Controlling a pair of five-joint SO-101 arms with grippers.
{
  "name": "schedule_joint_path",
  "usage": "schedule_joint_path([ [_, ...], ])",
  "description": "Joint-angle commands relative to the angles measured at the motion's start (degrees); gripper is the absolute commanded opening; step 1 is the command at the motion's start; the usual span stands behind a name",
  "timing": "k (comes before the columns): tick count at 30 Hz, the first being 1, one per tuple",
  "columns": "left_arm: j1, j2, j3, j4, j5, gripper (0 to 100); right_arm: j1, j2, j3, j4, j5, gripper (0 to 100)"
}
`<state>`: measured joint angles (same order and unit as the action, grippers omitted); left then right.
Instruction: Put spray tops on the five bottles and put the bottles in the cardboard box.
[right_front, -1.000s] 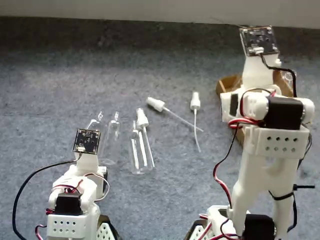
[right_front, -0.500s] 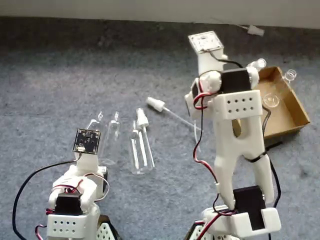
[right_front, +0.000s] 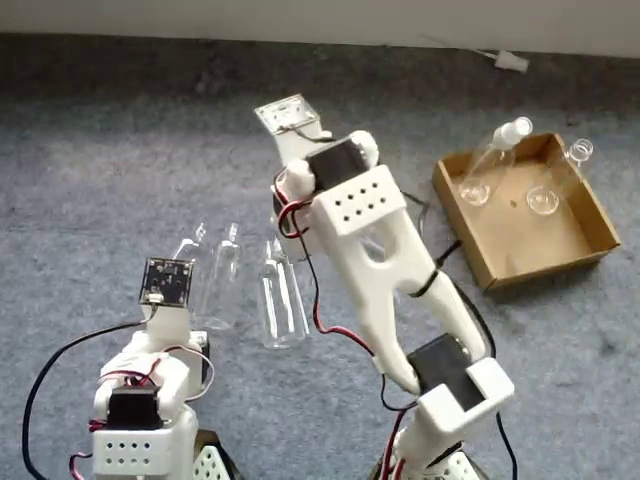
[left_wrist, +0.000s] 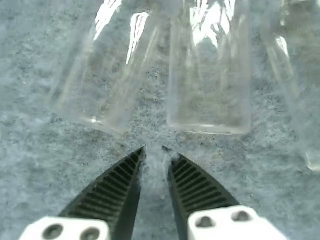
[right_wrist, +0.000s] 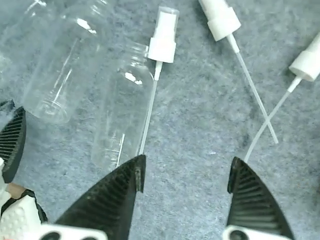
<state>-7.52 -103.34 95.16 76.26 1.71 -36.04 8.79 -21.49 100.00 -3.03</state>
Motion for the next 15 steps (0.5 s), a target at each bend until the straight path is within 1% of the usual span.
schedule_joint_path([
  [1,-6.02,-0.66,-3.74,-0.7,-0.53,1,-3.3,3.56,-6.9,0.84,-1.93,23.1],
  [4,-7.96,-0.66,-4.09,-0.88,-0.53,0,-5.67,9.19,-10.15,0.84,-4.04,23.2],
  [8,-7.78,-0.66,-4.0,-0.7,-0.62,0,-6.99,17.27,-16.22,0.84,-5.89,23.5],
  [12,-7.78,-0.66,-3.56,-0.7,-5.1,0,-7.6,22.9,-22.64,1.01,-5.89,23.5],
  [15,-7.78,-0.66,-3.47,-0.7,-5.98,0,-9.19,25.19,-24.04,1.1,-5.89,23.6],
])
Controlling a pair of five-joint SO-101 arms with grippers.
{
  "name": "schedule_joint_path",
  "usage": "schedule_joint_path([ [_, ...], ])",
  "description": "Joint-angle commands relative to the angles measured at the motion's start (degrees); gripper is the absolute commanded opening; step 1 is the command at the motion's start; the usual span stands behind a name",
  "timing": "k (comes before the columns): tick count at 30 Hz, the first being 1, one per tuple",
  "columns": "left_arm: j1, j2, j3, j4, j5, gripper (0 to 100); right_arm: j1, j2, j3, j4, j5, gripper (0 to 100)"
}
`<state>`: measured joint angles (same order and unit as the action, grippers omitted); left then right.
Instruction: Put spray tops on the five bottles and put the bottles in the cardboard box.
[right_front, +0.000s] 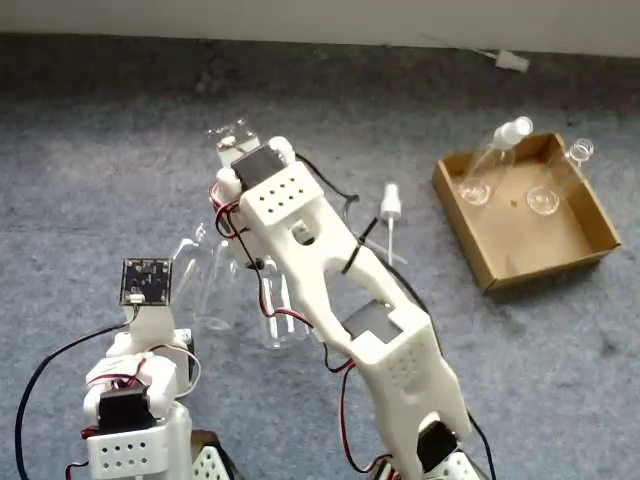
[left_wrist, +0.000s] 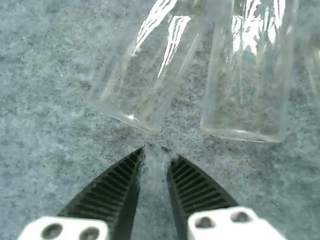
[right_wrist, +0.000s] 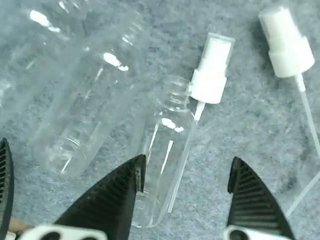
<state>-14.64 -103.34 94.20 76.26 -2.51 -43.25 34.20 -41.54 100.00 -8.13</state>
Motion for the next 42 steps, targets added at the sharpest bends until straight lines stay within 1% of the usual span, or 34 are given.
schedule_joint_path([
  [1,-0.66,-0.66,-2.51,-0.7,-1.76,0,-2.42,0.4,-4.0,1.1,-0.79,23.6],
  [5,-0.66,-0.66,-2.51,-0.7,-1.85,0,-3.12,1.8,-4.0,1.19,-0.7,24.6],
  [9,-0.66,-0.66,-2.51,-0.7,-1.85,0,-3.12,1.98,-4.0,1.19,-0.7,32.0],
  [16,-0.66,-0.66,-2.51,-0.7,-1.85,0,-2.95,2.33,-2.33,1.19,-3.08,32.0],
  [21,-0.66,-0.66,-2.42,-0.7,-1.85,0,-2.95,2.33,4.79,0.75,-2.73,32.0],
  [25,-0.66,-0.66,-2.42,-0.7,-1.85,0,-2.42,2.33,6.81,-0.31,-2.64,32.0],
  [27,-0.66,-0.66,-2.42,-0.7,-1.85,0,-2.51,2.33,6.99,-1.89,-0.88,32.0],
  [30,-0.48,-0.66,-1.36,-1.05,-1.85,0,-2.42,2.33,7.08,-2.51,1.23,29.9],
  [34,2.24,-0.66,-0.92,-1.05,-1.93,0,-2.33,2.33,7.08,-3.47,1.85,24.0],
  [42,2.77,-0.66,-0.13,-1.05,-1.93,0,-2.07,9.98,6.55,-4.0,1.85,23.5],
])
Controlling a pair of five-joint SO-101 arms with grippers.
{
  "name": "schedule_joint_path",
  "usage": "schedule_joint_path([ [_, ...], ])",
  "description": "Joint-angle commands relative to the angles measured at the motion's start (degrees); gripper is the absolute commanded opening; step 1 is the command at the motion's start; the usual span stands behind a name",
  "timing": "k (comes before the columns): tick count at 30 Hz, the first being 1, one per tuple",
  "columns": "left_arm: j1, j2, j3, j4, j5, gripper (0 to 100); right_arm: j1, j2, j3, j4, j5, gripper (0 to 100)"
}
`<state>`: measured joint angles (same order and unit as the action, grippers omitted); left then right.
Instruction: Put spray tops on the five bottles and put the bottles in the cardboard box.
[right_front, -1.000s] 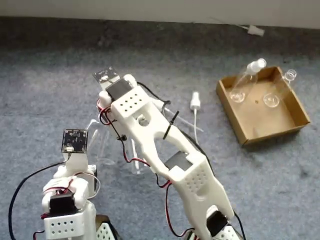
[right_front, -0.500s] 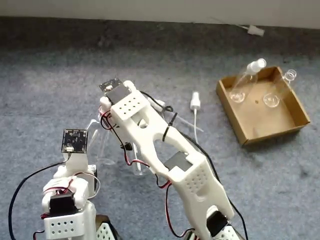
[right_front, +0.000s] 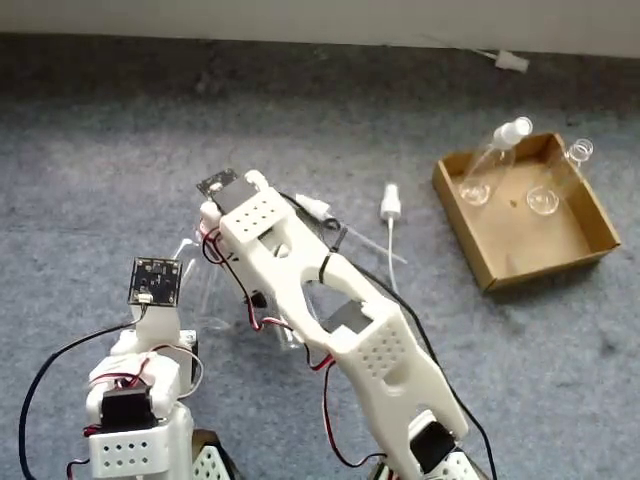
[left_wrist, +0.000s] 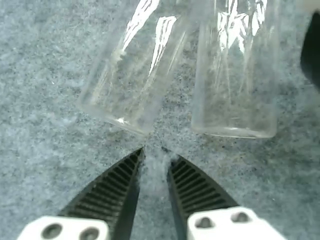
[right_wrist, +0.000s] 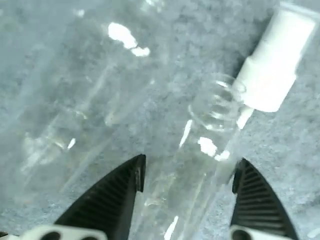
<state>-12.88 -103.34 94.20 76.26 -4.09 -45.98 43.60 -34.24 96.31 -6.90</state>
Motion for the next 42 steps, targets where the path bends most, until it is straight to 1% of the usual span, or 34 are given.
schedule_joint_path([
  [1,1.01,-0.66,-0.13,-1.05,-0.35,0,1.01,1.36,-0.84,0.04,0.62,23.4],
  [8,1.01,-0.66,-0.13,-1.05,-0.35,0,2.77,-1.63,-2.77,2.59,0.62,14.9],
  [11,1.01,-0.66,-0.13,-1.05,-0.35,0,2.77,-4.62,-2.86,4.62,0.62,14.6],
  [15,1.01,-0.66,-0.13,-1.05,-0.35,0,2.86,-9.63,-2.59,4.79,0.7,14.6],
  [19,1.01,-0.66,-0.13,-1.05,-0.35,0,4.18,-15.69,-2.42,4.88,4.04,14.6],
  [28,1.01,-0.66,-0.13,-1.05,-0.35,0,9.63,-28.7,-1.8,4.97,4.48,14.6],
  [38,1.01,-0.66,-0.04,-1.05,-0.35,0,13.76,-48.04,4.88,4.79,4.84,14.6],
  [42,1.01,-0.66,-0.04,-0.97,-0.35,0,15.96,-54.64,8.66,4.88,12.92,14.6],
])
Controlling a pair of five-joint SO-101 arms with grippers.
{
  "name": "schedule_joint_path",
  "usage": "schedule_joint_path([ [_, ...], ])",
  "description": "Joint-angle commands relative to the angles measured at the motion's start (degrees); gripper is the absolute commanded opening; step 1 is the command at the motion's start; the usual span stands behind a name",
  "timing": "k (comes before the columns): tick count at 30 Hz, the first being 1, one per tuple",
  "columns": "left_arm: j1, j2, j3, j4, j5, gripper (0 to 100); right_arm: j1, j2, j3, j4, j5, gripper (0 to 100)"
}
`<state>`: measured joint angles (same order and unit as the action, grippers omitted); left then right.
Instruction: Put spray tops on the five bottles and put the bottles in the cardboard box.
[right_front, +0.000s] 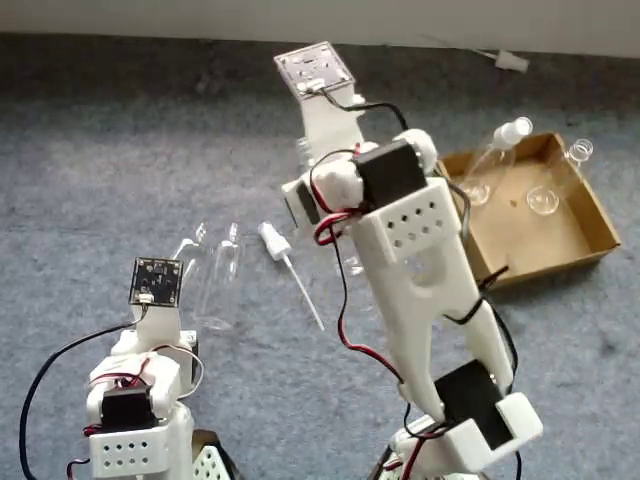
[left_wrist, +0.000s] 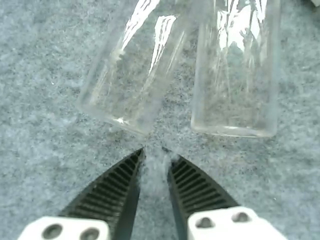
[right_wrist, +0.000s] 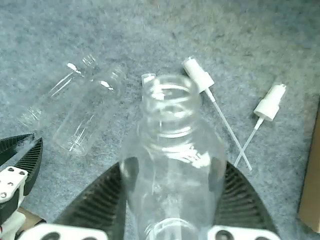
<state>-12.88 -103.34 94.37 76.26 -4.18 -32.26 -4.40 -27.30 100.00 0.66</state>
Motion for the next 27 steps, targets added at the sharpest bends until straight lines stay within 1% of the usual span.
schedule_joint_path([
  [1,1.01,-0.66,-0.22,-0.97,-0.26,0,2.95,-8.31,3.65,1.19,7.3,14.6],
  [4,1.1,-0.66,-0.22,-0.97,-0.26,0,5.41,-12.7,11.47,1.01,11.25,14.6],
  [8,1.1,-0.66,-0.22,-0.97,-0.26,0,10.24,-17.54,22.37,0.31,14.42,14.8],
  [11,1.1,-0.66,-0.22,-0.97,-0.26,0,13.14,-20.79,29.58,-3.47,17.05,14.8],
  [16,1.1,-0.66,-0.22,-0.97,-0.26,0,15.16,-26.59,43.74,-11.12,21.63,14.8],
  [20,1.27,-0.66,-0.22,-0.97,-0.26,0,15.6,-30.29,56.57,-19.12,23.82,14.8],
  [23,3.91,-0.66,0.66,-0.97,-0.26,0,16.48,-31.16,66.51,-27.03,25.85,14.8],
  [27,6.55,-0.66,2.07,-1.14,-0.26,0,19.74,-31.16,76.7,-36.7,25.93,14.8],
])
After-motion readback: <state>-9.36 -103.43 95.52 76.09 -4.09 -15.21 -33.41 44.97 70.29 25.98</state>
